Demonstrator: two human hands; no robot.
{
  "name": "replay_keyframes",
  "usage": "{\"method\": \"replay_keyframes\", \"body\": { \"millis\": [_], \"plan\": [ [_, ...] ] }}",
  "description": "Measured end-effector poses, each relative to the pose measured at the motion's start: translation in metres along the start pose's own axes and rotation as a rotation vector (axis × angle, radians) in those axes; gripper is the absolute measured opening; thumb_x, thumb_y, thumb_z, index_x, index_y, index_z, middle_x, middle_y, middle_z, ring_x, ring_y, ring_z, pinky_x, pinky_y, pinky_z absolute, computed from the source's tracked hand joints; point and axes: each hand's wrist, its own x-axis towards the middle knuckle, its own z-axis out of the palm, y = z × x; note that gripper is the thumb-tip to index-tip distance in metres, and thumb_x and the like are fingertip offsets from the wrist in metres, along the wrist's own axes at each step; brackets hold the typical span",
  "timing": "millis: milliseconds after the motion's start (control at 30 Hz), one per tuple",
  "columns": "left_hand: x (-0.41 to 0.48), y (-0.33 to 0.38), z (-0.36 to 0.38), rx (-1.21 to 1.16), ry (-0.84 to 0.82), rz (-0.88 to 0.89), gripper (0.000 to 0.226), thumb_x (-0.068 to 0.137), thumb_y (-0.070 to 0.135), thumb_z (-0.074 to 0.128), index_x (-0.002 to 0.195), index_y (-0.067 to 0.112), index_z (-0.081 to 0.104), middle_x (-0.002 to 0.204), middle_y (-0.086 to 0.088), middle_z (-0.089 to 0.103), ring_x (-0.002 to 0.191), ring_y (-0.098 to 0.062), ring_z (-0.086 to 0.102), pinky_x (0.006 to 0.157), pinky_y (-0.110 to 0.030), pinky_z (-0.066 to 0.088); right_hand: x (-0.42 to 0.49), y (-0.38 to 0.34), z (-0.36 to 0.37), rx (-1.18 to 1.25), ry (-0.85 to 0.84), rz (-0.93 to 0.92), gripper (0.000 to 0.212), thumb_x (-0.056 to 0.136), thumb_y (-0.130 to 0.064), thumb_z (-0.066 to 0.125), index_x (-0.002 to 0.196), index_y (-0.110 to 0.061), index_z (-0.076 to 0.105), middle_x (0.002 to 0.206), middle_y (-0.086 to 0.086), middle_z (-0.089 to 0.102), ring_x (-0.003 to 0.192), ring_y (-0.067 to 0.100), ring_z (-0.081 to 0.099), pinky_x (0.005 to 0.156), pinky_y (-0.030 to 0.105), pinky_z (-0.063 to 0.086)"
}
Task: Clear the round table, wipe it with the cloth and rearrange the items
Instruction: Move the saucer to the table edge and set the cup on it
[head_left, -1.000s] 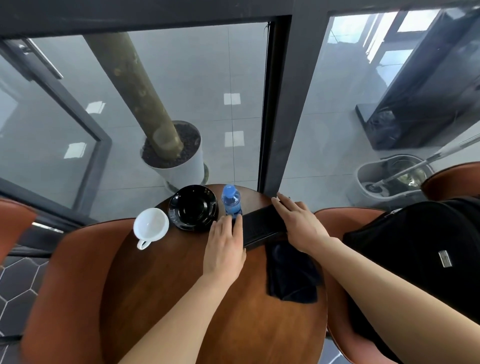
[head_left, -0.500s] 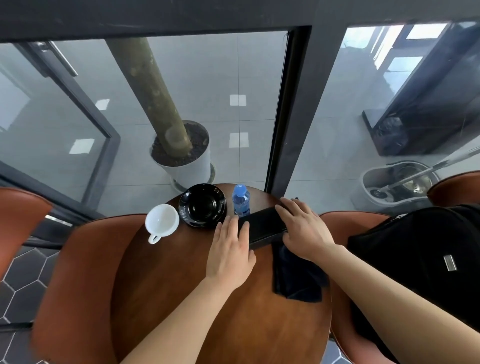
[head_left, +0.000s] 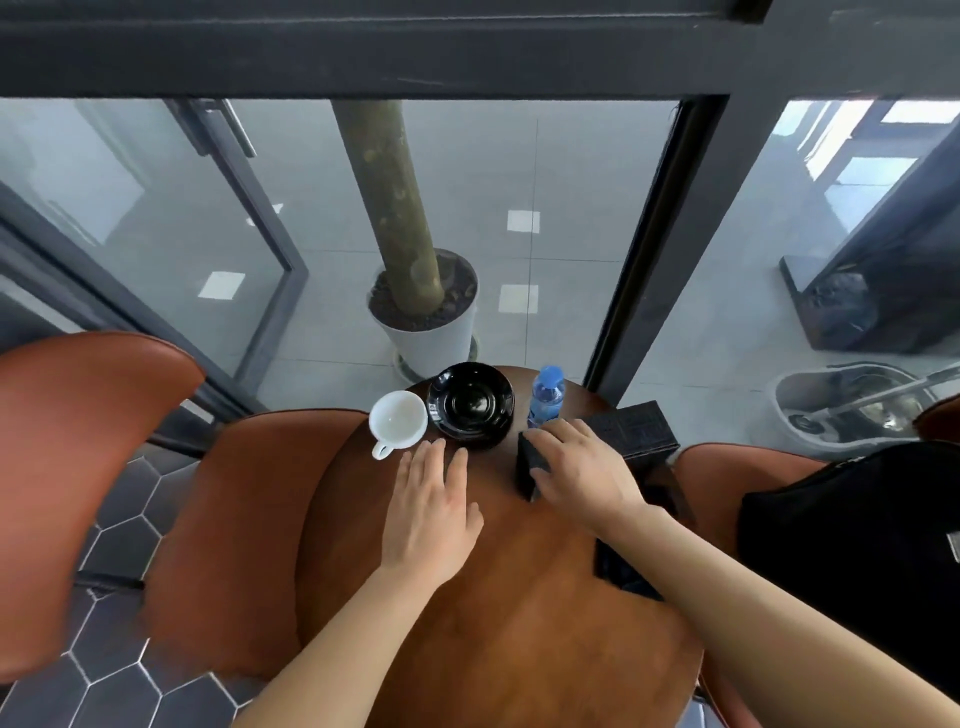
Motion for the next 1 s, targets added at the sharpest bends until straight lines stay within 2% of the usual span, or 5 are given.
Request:
{"method": "replay_keyframes", "body": {
  "millis": [300,533,667,767,1000],
  "plan": [
    [-0.032,-0.094,0.045,0.032,-0.061,-0.066,0.064,0.083,0.038,0.073,0.138,0.008,0.057,0.14,-0.025,0.056,0.133,-0.039,0.053,0.114,-0.052,0.039,0.028,-0.086,0.061,0.356,-0.042,0.197,0.04,0.091,-0.026,0.067,0.13,-0.018,0.063,0.108,-0.001,0.069,0.098,0.018,0.066,0.085,0.028,0.05],
    [-0.029,-0.148,0.12,-0.011,-0.112,-0.088,0.065,0.095,0.048,0.051,0.147,0.01,0.046,0.153,-0.025,0.042,0.144,-0.042,0.038,0.118,-0.054,0.034,0.081,-0.101,0.135,0.979,0.008,0.904,0.041,0.094,-0.029,0.068,0.127,-0.008,0.06,0.1,0.005,0.07,0.073,0.019,0.069,0.076,0.04,0.062],
    [-0.033,-0.161,0.156,-0.025,-0.135,-0.04,0.075,0.097,0.06,0.031,0.153,0.01,0.036,0.159,-0.027,0.031,0.148,-0.044,0.03,0.119,-0.057,0.031,0.113,-0.088,0.148,1.376,0.262,1.237,0.017,0.097,-0.019,0.064,0.097,-0.002,0.062,0.09,0.013,0.064,0.084,0.029,0.069,0.072,0.036,0.062],
    [-0.039,-0.163,0.168,-0.045,-0.11,-0.025,0.079,0.098,0.063,0.028,0.157,0.012,0.027,0.164,-0.024,0.021,0.152,-0.042,0.02,0.122,-0.056,0.024,0.129,-0.078,0.153,1.501,0.401,1.34,0.012,0.098,-0.014,0.062,0.1,-0.002,0.059,0.098,0.014,0.063,0.088,0.032,0.07,0.082,0.042,0.062],
    [-0.042,-0.163,0.171,-0.048,-0.091,-0.027,0.078,0.099,0.062,0.032,0.158,0.012,0.025,0.165,-0.022,0.018,0.153,-0.041,0.02,0.122,-0.056,0.023,0.14,-0.071,0.157,1.531,0.48,1.375,0.019,0.093,-0.003,0.068,0.088,-0.008,0.051,0.119,0.016,0.061,0.086,0.033,0.069,0.071,0.041,0.064]
  ]
}}
